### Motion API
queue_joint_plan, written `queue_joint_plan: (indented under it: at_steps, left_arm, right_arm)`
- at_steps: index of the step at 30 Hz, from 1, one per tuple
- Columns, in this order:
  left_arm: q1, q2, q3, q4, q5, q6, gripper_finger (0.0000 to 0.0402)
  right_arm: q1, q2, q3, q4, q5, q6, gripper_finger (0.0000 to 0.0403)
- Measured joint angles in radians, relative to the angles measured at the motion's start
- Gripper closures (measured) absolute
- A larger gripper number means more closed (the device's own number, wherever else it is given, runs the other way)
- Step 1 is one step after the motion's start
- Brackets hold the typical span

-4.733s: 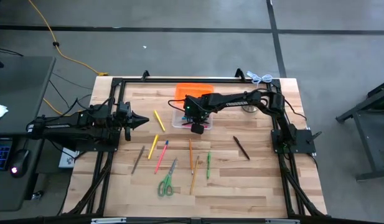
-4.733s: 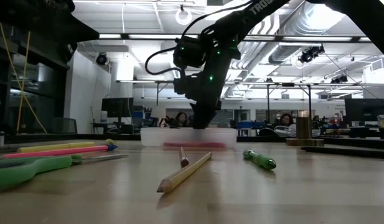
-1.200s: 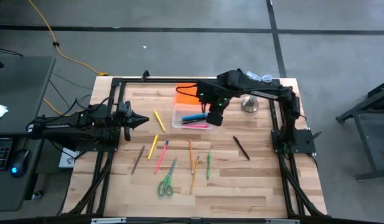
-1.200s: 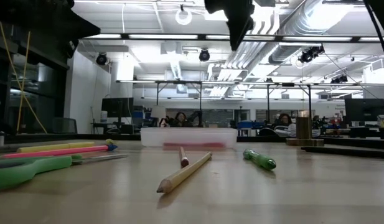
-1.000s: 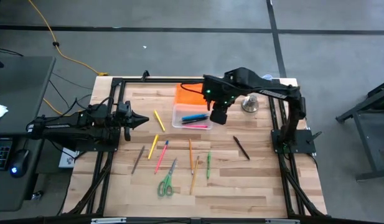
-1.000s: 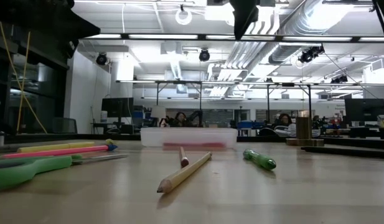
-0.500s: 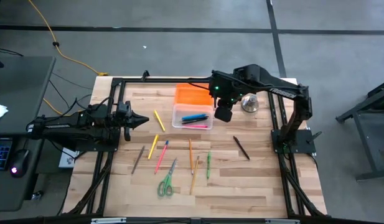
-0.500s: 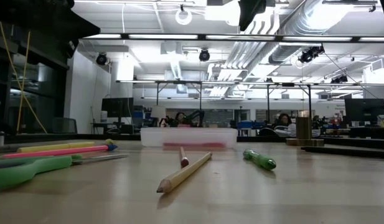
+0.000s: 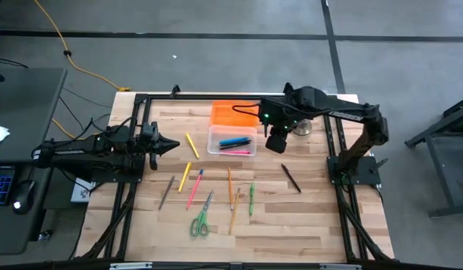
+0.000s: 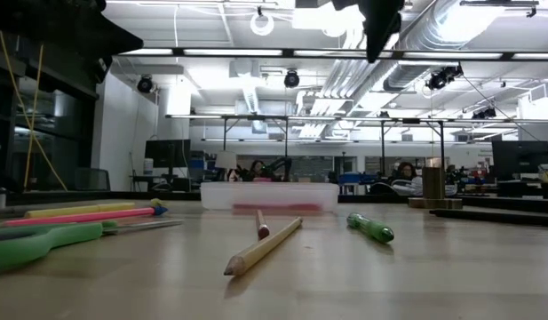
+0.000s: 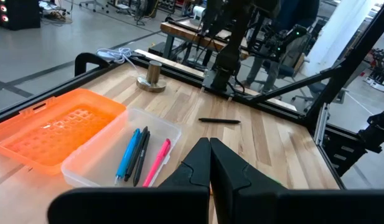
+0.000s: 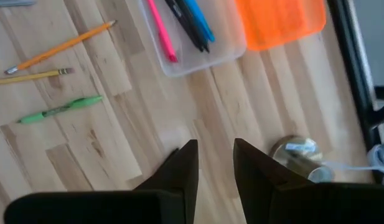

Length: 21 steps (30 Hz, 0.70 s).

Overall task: Pick & place school supplies into a supply box
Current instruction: Put the black pen into the transparent supply box

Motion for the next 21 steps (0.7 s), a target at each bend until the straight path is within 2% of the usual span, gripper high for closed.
queue_joint_plan:
  at_steps: [10,15,21]
  left_arm:
    - [0.000,0.001,0.000,0.000,-0.002,0.000,0.0369]
    - [0.000,0.001,0.000,0.001,-0.017,-0.004,0.0369]
    - [0.000,0.001,0.000,0.001,-0.026,-0.006,0.0369]
  right_arm:
    - [0.066,-0.254,-0.341,0.132,-0.027,0.225,0.0324]
    - [0.121,-0.328,-0.431,0.142,-0.049,0.342,0.0324]
    - [0.195,-0.343,-0.466,0.151,-0.085,0.427,0.0324]
